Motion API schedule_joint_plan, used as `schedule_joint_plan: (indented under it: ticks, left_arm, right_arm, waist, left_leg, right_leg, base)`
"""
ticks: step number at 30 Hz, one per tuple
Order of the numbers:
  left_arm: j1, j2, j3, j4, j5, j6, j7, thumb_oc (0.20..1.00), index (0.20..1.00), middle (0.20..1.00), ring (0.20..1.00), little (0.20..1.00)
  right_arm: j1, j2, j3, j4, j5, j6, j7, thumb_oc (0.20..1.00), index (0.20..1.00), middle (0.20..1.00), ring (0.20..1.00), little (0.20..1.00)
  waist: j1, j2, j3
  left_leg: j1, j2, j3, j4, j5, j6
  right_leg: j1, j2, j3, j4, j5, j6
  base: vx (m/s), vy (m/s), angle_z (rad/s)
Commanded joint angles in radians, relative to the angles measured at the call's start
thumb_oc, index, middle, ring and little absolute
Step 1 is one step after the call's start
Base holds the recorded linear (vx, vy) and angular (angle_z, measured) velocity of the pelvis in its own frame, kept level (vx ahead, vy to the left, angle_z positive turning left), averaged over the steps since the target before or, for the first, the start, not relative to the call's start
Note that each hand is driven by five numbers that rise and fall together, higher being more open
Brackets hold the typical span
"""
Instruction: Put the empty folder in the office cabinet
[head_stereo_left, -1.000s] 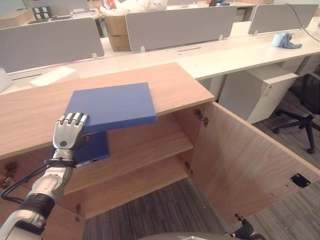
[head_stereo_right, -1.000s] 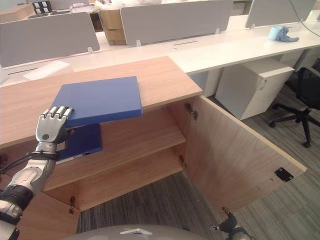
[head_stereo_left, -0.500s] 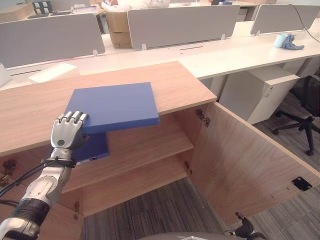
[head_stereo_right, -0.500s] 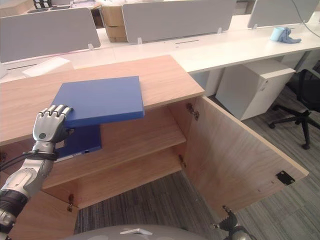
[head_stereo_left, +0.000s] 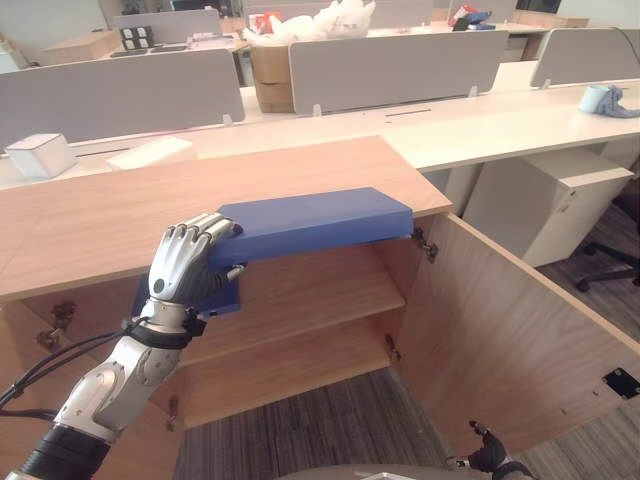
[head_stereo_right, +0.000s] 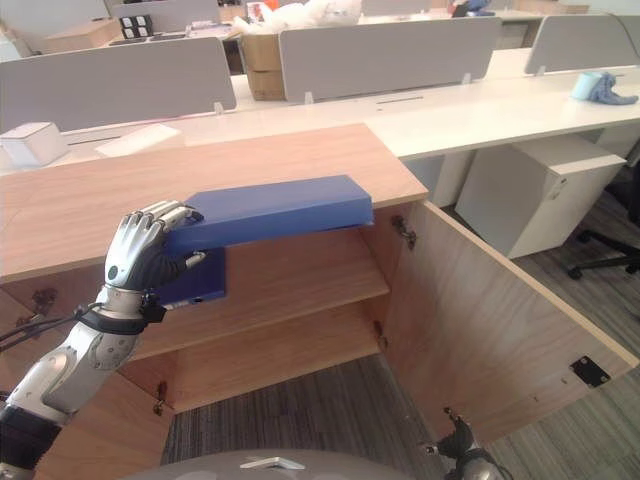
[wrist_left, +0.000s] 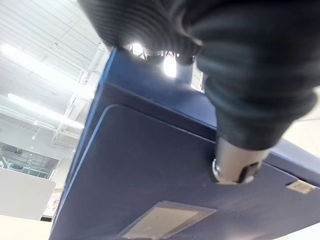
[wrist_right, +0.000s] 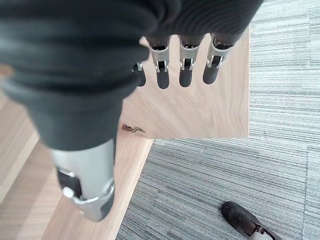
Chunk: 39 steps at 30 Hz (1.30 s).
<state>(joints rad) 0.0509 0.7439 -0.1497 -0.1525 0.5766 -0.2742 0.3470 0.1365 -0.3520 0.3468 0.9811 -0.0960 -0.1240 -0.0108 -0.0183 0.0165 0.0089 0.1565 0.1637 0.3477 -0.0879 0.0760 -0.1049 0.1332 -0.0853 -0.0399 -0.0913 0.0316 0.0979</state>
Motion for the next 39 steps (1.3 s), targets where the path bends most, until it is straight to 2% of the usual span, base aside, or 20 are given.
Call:
schedule_joint_plan:
  ticks: [1,9,11,13,14,15,18,19,21,27,29,31,39]
  left_arm:
    - [-0.042,-0.015,0.112,-0.025,-0.192,-0.032,-0.021,0.2,0.2,0.2,0.2,0.2]
    - [-0.035,-0.037,0.192,-0.087,-0.388,-0.06,-0.013,0.2,0.2,0.2,0.2,0.2]
    - [-0.033,-0.038,0.195,-0.09,-0.391,-0.059,-0.016,0.2,0.2,0.2,0.2,0.2]
    - [-0.044,-0.06,0.228,-0.111,-0.503,-0.083,-0.033,0.2,0.2,0.2,0.2,0.2]
    - [-0.044,-0.06,0.228,-0.111,-0.503,-0.083,-0.033,0.2,0.2,0.2,0.2,0.2]
    - [-0.052,-0.085,0.239,-0.126,-0.616,-0.106,-0.07,0.2,0.2,0.2,0.2,0.2]
    - [-0.055,-0.099,0.243,-0.13,-0.666,-0.112,-0.089,0.2,0.2,0.2,0.2,0.2]
    - [-0.065,-0.124,0.243,-0.137,-0.778,-0.125,-0.128,0.2,0.2,0.2,0.2,0.2]
    - [-0.076,-0.154,0.236,-0.138,-0.886,-0.13,-0.179,0.2,0.2,0.2,0.2,0.2]
    - [-0.073,-0.208,0.218,-0.166,-1.106,-0.118,-0.289,0.2,0.2,0.2,0.2,0.2]
    - [-0.07,-0.213,0.211,-0.17,-1.134,-0.113,-0.306,0.2,0.2,0.2,0.2,0.2]
    - [-0.067,-0.241,0.188,-0.182,-1.252,-0.103,-0.359,0.2,0.2,0.2,0.2,0.2]
    - [-0.057,-0.283,0.137,-0.183,-1.424,-0.077,-0.433,0.2,0.2,0.2,0.2,0.2]
  right_arm:
    - [-0.07,-0.018,0.004,-0.025,0.024,-0.017,-0.009,1.0,1.0,1.0,1.0,1.0]
    - [-0.077,-0.04,-0.001,-0.132,0.043,-0.026,-0.007,1.0,1.0,1.0,1.0,1.0]
    - [-0.076,-0.042,-0.001,-0.134,0.043,-0.025,-0.006,1.0,1.0,1.0,1.0,1.0]
    - [-0.08,-0.073,-0.014,-0.247,0.047,-0.037,-0.005,1.0,1.0,1.0,1.0,1.0]
    - [-0.08,-0.073,-0.014,-0.247,0.047,-0.037,-0.005,1.0,1.0,1.0,1.0,1.0]
    - [-0.082,-0.101,-0.035,-0.349,0.065,-0.046,-0.002,1.0,1.0,1.0,1.0,1.0]
    - [-0.077,-0.118,-0.052,-0.413,0.08,-0.048,0.003,1.0,1.0,1.0,1.0,1.0]
    - [-0.087,-0.147,-0.081,-0.532,0.104,-0.066,0.002,1.0,1.0,1.0,1.0,1.0]
    - [-0.101,-0.176,-0.116,-0.646,0.128,-0.079,-0.001,1.0,1.0,1.0,1.0,1.0]
    - [-0.163,-0.223,-0.215,-0.897,0.202,-0.104,-0.025,1.0,1.0,1.0,1.0,1.0]
    - [-0.172,-0.228,-0.228,-0.93,0.213,-0.105,-0.029,1.0,1.0,1.0,1.0,1.0]
    - [-0.255,-0.245,-0.245,-1.026,0.237,-0.122,-0.048,1.0,1.0,1.0,1.0,1.0]
    - [-0.46,-0.271,-0.227,-1.083,0.301,-0.142,-0.097,1.0,1.0,1.0,1.0,1.0]
  waist:
    - [-0.013,-0.032,-0.024]
    - [-0.009,-0.035,-0.018]
    - [-0.01,-0.034,-0.017]
    - [-0.01,-0.036,-0.014]
    - [-0.01,-0.036,-0.014]
    - [-0.011,-0.037,-0.012]
    - [-0.011,-0.036,-0.013]
    - [-0.012,-0.04,-0.011]
    - [-0.01,-0.041,-0.009]
    - [0.007,-0.046,-0.003]
    - [0.01,-0.048,-0.002]
    - [0.023,-0.057,-0.004]
    - [0.049,-0.076,-0.001]
  left_leg:
    - [-0.023,0.027,-0.08,0.001,-0.019,-0.035]
    - [-0.021,0.026,-0.085,0.001,-0.016,-0.033]
    - [-0.021,0.026,-0.085,0.001,-0.016,-0.033]
    - [-0.021,0.025,-0.087,0.001,-0.015,-0.031]
    - [-0.021,0.025,-0.087,0.001,-0.015,-0.031]
    - [-0.028,0.025,-0.085,0.001,-0.002,-0.029]
    - [-0.023,0.024,-0.087,0.001,-0.014,-0.03]
    - [-0.025,0.024,-0.087,0.001,-0.014,-0.029]
    - [-0.027,0.022,-0.087,0.002,-0.013,-0.026]
    - [-0.035,0.017,-0.091,0.002,-0.016,-0.018]
    - [-0.037,0.016,-0.091,0.002,-0.017,-0.017]
    - [-0.038,0.014,-0.09,0.002,-0.019,-0.012]
    - [-0.042,0.011,-0.09,0.003,-0.022,-0.006]
  right_leg:
    - [0.031,-0.063,-0.022,0.007,-0.005,0.062]
    - [0.034,-0.068,-0.024,0.006,-0.002,0.064]
    - [0.035,-0.068,-0.024,0.006,-0.002,0.064]
    - [0.032,-0.069,-0.024,0.006,-0.001,0.064]
    - [0.032,-0.069,-0.024,0.006,-0.001,0.064]
    - [0.025,-0.068,-0.023,0.006,0.009,0.061]
    - [0.031,-0.069,-0.023,0.006,0.0,0.064]
    - [0.03,-0.07,-0.022,0.006,0.0,0.063]
    - [0.029,-0.071,-0.021,0.006,0.001,0.063]
    - [0.025,-0.075,-0.021,0.006,0.002,0.061]
    - [0.025,-0.076,-0.021,0.006,0.002,0.061]
    - [0.023,-0.079,-0.021,0.005,0.004,0.061]
    - [0.02,-0.081,-0.019,0.005,0.007,0.06]
  base:
    - [-0.03,0.002,0.04]
    - [0.0,0.001,0.0]
    - [0.0,0.0,0.0]
    - [0.0,0.0,0.0]
    - [-0.03,0.01,-0.01]
    - [-0.03,0.003,-0.01]
    - [0.03,0.007,0.0]
    - [0.0,0.0,0.0]
    - [0.0,0.0,0.0]
    - [0.0,0.019,0.05]
    - [0.0,0.006,0.03]
    - [0.02,0.016,0.04]
    - [0.0,0.0,0.0]
